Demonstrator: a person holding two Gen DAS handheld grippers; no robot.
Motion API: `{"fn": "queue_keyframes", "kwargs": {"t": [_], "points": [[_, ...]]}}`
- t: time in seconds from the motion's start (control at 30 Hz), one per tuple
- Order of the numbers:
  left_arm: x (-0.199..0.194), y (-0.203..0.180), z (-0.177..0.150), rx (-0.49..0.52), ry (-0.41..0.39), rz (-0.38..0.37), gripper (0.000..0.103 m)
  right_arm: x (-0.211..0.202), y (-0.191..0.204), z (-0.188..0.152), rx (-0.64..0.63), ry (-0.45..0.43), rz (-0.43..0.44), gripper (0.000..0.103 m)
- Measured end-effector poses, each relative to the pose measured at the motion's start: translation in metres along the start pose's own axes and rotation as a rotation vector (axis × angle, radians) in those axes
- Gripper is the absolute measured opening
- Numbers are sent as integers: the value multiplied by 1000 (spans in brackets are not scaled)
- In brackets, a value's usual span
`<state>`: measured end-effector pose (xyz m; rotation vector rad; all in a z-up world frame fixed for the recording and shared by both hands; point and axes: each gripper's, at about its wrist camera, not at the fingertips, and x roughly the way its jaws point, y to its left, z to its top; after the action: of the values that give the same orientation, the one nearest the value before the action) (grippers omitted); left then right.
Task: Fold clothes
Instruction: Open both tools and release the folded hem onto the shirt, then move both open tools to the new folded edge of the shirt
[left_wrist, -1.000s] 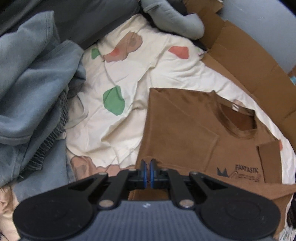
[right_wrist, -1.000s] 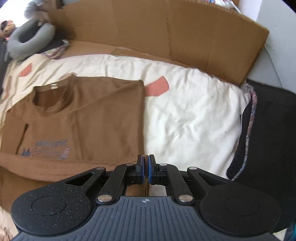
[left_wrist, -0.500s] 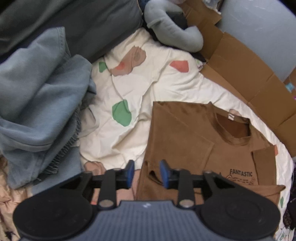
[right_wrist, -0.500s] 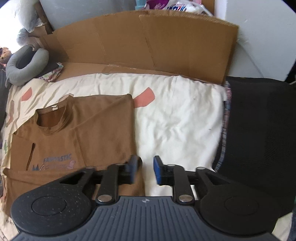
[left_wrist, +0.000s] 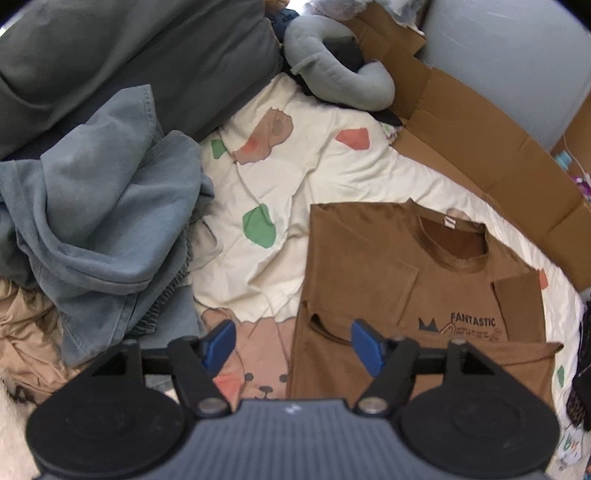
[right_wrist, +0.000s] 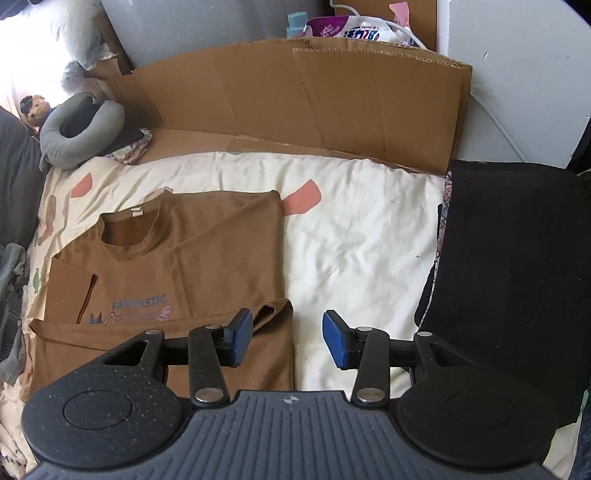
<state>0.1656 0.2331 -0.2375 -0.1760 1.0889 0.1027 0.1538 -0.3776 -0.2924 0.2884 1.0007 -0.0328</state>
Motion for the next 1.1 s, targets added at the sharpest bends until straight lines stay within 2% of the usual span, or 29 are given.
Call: {"fn": "queue_keyframes", "kwargs": {"t": [0.17,0.3,0.43,0.77,1.1], "points": [[29,-4,-15,5,21,-1,74,22,-9,-14,-24,22,-14,52],[61,-15,-23,60,76,-52,74,40,-21,-29,-8,23,-26,52],[89,-22,-32,94,93,-53,74,58,-30,-45,-21,32,-33,52],[128,-33,-45,158,78,-89,74,95,-27,-65,-108,32,-5,52],[149,-29,-55,237,60,-57,73,110,-18,-43,-195,-31,54,52]]}}
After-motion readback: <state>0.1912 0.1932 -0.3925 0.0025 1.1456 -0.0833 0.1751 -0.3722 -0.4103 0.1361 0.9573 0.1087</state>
